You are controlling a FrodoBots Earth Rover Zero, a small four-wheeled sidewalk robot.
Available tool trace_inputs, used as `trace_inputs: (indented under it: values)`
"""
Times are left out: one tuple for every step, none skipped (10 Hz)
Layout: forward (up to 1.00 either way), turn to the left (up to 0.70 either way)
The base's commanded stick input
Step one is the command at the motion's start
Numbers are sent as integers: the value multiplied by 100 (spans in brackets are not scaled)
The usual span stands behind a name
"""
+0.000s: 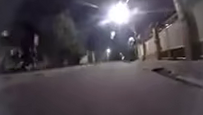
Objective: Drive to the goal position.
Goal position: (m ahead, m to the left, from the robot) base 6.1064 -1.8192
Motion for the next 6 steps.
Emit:
trace_inputs:
  values:
    - [70, -35]
    - [70, -35]
    - [70, -35]
    - [70, -35]
    - [70, -35]
    - [70, -35]
